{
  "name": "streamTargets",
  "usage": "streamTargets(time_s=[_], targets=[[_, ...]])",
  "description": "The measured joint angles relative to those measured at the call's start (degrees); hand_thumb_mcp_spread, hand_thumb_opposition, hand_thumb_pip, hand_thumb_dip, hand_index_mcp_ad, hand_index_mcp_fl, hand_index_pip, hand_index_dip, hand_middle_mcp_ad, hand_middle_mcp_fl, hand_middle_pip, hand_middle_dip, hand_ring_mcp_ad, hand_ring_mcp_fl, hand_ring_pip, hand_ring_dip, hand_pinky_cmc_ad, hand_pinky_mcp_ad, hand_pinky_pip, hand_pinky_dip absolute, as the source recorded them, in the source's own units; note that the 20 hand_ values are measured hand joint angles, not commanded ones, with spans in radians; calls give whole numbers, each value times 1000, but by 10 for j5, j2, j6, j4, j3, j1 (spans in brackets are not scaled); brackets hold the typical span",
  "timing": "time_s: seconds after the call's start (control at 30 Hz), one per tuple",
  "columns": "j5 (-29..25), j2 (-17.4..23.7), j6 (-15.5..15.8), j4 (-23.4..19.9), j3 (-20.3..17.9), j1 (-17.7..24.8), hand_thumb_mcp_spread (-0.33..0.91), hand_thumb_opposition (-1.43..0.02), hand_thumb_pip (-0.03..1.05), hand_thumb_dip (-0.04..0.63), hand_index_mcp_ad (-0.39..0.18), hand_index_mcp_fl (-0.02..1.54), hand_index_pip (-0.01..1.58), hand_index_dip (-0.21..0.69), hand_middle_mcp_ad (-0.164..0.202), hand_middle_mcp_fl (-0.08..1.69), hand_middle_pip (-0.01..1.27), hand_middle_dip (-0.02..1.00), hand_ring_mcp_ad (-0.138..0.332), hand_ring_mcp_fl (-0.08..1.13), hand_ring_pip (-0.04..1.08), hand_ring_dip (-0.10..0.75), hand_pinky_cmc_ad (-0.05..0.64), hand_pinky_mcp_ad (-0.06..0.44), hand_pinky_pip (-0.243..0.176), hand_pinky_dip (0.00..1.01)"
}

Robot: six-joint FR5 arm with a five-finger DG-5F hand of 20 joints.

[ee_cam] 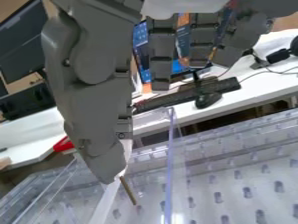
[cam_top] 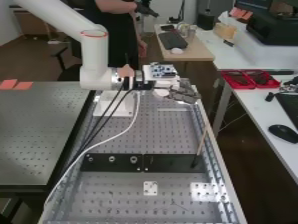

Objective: Grab the drill bit and place it in the clear container

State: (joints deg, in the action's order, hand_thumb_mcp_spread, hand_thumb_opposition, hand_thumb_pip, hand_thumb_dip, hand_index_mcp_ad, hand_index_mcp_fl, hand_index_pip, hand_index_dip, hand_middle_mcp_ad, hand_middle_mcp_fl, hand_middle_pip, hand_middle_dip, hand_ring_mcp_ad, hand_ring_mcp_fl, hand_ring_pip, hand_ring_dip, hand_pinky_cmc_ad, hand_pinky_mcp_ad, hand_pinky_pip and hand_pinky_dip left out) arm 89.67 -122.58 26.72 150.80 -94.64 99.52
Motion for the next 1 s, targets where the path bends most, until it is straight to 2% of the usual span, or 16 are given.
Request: streamTargets(time_s=[0.3, 0.43, 0.5, 0.57, 0.6, 0.7, 0.83, 1.0], targets=[[0, -3, 0, 8, 9, 1, 675, -988, 374, 234, -216, 1009, 775, 286, 66, 328, 143, 190, 176, 51, 113, 38, 297, 182, -75, 192], [3, -4, 1, 21, 13, 1, 660, -983, 377, 237, -220, 1009, 684, 298, 66, 307, 133, 188, 176, 51, 113, 38, 300, 185, -75, 192], [4, -5, 0, 30, 17, 0, 609, -925, 316, 239, -220, 822, 569, 302, 66, 269, 131, 190, 178, 31, 113, 38, 300, 202, -75, 192], [6, -6, 0, 33, 18, 0, 569, -899, 291, 236, -211, 588, 454, 305, 63, 201, 126, 188, 176, 31, 113, 38, 300, 197, -75, 192], [6, -6, 0, 33, 18, 0, 560, -887, 291, 239, -202, 538, 417, 304, 63, 183, 126, 188, 176, 31, 113, 38, 300, 195, -77, 192], [4, -6, -2, 33, 18, -1, 546, -855, 300, 236, -183, 531, 384, 316, 68, 180, 126, 188, 169, 19, 108, 38, 300, 201, -77, 192], [7, -4, -3, 28, 16, -1, 545, -822, 325, 239, -182, 415, 339, 316, 63, 148, 126, 188, 162, 14, 108, 38, 300, 201, -77, 192], [7, -2, -4, 22, 13, -2, 545, -819, 328, 239, -182, 422, 326, 316, 66, 152, 126, 188, 161, 3, 105, 38, 300, 199, -77, 192]])
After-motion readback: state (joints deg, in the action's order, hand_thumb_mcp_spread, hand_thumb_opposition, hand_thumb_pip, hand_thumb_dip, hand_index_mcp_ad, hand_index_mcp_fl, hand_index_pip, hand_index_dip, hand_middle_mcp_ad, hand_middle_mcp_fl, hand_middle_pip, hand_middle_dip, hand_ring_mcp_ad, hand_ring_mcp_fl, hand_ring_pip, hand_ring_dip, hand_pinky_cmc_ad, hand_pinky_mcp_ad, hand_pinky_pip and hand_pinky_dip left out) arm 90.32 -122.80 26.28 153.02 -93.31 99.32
